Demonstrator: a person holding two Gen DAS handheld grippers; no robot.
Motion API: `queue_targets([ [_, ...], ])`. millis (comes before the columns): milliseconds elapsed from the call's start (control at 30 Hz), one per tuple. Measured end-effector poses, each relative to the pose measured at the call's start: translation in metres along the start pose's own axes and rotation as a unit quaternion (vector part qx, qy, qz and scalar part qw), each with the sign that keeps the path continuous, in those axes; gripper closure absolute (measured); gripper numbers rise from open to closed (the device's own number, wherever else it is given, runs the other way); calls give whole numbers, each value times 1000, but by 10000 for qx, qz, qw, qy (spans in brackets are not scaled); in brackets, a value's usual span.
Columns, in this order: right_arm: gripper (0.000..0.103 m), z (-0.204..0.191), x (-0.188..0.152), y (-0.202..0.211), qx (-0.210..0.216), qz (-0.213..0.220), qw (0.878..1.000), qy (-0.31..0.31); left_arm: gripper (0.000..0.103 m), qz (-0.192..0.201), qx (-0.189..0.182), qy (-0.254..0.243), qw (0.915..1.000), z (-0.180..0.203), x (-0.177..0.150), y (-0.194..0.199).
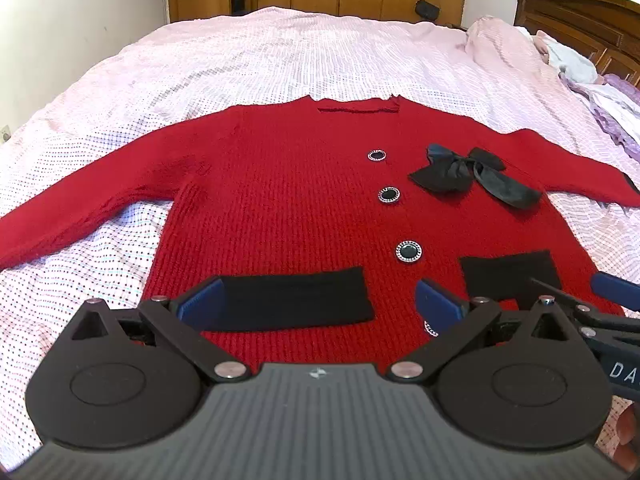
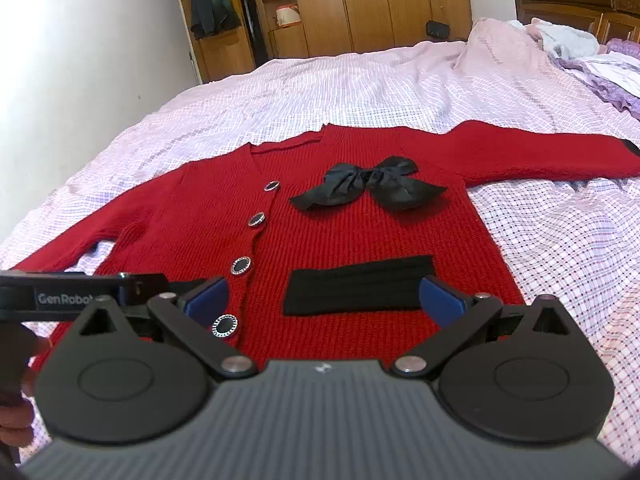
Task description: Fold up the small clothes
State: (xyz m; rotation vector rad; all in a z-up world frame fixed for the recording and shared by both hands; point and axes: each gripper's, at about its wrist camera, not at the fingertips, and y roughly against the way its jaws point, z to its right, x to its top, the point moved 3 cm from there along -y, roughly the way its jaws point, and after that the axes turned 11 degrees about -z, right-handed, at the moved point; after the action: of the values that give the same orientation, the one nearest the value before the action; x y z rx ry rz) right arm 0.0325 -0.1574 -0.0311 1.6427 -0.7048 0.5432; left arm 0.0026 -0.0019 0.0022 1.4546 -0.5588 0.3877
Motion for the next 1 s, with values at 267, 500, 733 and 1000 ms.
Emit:
queue_targets([
  [267, 0, 5, -3, -2, -68, -88, 9999, -122, 0, -22, 50, -32, 10000, 0, 0, 2],
  [500, 0, 6, -4, -3, -46, -104, 9999, -120, 0, -67, 80, -21, 9999, 0, 0, 0],
  [733, 0, 5, -4, -2, 17, -112, 9998, -140, 0, -102, 102, 9, 9999, -1, -1, -1],
  [1000, 0, 4, -3, -2, 52, -117, 9998, -119, 0, -126, 102, -1, 9999, -2, 0, -2],
])
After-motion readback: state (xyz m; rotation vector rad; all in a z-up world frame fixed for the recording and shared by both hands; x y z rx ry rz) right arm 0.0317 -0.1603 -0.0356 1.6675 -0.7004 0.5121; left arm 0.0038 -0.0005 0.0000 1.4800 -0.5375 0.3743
